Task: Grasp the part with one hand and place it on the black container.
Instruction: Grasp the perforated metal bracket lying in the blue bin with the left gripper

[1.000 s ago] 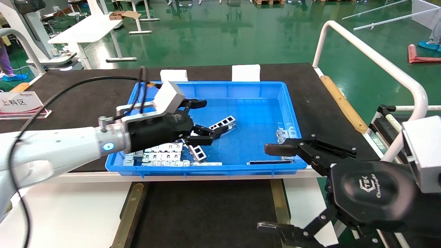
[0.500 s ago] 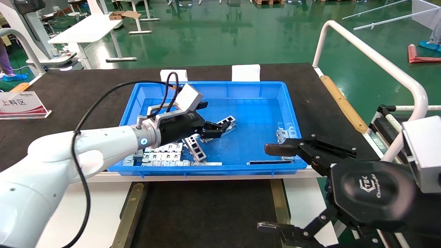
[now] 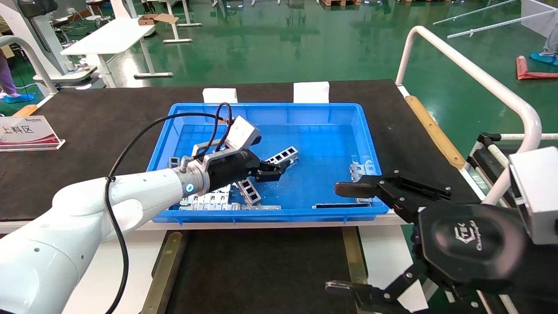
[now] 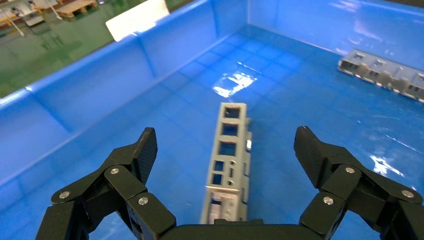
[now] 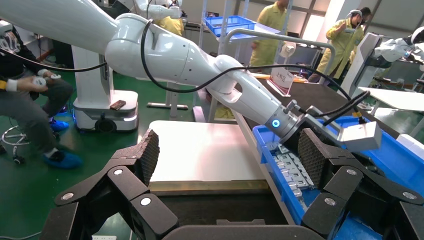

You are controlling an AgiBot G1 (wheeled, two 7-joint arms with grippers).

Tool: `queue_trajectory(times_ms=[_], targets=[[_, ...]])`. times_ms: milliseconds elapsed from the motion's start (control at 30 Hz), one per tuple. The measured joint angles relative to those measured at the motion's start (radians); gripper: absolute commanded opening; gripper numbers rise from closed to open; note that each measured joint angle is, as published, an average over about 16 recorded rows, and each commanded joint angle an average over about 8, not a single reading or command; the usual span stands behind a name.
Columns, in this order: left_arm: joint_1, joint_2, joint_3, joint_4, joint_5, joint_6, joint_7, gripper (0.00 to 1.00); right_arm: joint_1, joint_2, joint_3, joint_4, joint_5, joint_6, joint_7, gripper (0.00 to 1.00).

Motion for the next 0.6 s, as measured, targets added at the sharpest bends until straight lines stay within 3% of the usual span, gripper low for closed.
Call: queue_trajectory(times_ms=[167, 233, 267, 433, 500, 600], targets=[[0.013, 0.000, 0.046, -0.016, -0.029, -0.023, -0.016, 1.00, 0.000, 0.000, 0.000, 0.000, 0.000, 0.000, 0.000, 0.99], [0.017, 0.000, 0.064, -0.021, -0.041, -0.032, -0.022, 0.98, 0.000, 0.000, 0.000, 0.000, 0.000, 0.000, 0.000, 0.81], [0.019, 0.000, 0.073, -0.023, -0.047, -0.037, -0.025, 0.90, 0.000, 0.000, 0.000, 0.000, 0.000, 0.000, 0.000, 0.68], [0.024, -0.002, 0.114, -0.030, -0.075, -0.058, -0.037, 0.28, 0.000, 0.000, 0.000, 0.000, 0.000, 0.000, 0.000, 0.07], [0.025, -0.002, 0.130, -0.032, -0.087, -0.065, -0.041, 0.04, 0.000, 0.000, -0.001, 0.000, 0.000, 0.000, 0.000, 0.00], [0.026, -0.003, 0.151, -0.034, -0.105, -0.073, -0.046, 0.00, 0.000, 0.000, -0.001, 0.000, 0.000, 0.000, 0.000, 0.00]])
